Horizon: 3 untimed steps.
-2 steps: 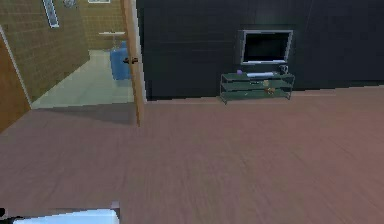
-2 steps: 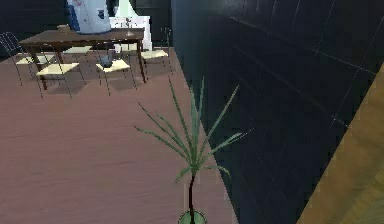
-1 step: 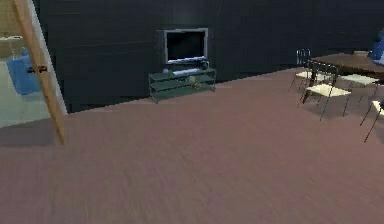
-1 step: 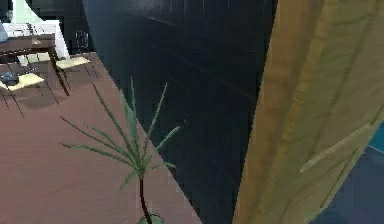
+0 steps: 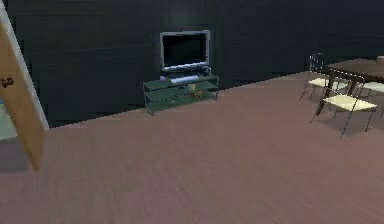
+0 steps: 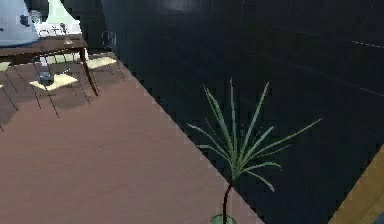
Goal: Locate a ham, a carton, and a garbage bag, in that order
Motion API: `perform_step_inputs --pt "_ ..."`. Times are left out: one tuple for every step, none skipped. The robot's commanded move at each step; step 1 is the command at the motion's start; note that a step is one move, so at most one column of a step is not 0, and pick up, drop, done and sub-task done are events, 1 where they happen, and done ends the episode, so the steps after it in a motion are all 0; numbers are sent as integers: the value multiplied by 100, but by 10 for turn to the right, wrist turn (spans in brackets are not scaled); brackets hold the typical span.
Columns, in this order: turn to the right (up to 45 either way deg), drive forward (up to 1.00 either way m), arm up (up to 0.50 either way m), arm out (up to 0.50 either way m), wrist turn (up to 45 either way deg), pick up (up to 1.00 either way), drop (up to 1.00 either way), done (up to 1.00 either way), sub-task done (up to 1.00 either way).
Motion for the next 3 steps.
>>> perform_step_inputs --pt "-300 0 0 0 0 0 0 0 0" --pt "0 75 0 0 0 0 0 0 0" --pt "-390 0 0 0 0 0 0 0 0"
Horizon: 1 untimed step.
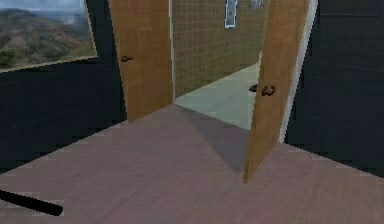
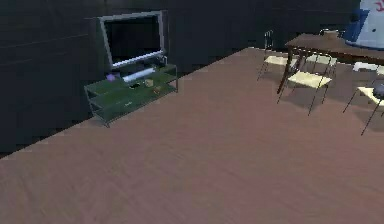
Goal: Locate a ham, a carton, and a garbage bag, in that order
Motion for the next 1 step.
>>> perform_step_inputs --pt "0 100 0 0 0 0 0 0 0"
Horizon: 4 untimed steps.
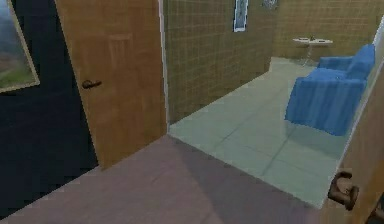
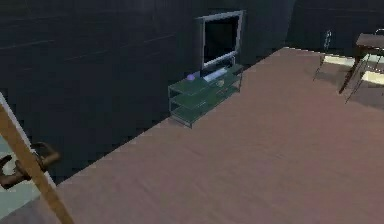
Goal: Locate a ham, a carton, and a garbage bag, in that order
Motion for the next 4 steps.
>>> perform_step_inputs --pt "-30 0 0 0 0 0 0 0 0" --pt "0 60 0 0 0 0 0 0 0" --pt "210 0 0 0 0 0 0 0 0" --pt "0 100 0 0 0 0 0 0 0"
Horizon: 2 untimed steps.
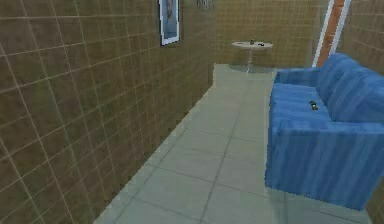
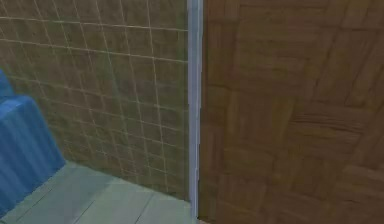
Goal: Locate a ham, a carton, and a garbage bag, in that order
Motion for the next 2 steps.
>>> perform_step_inputs --pt "0 100 0 0 0 0 0 0 0" --pt "30 0 0 0 0 0 0 0 0"
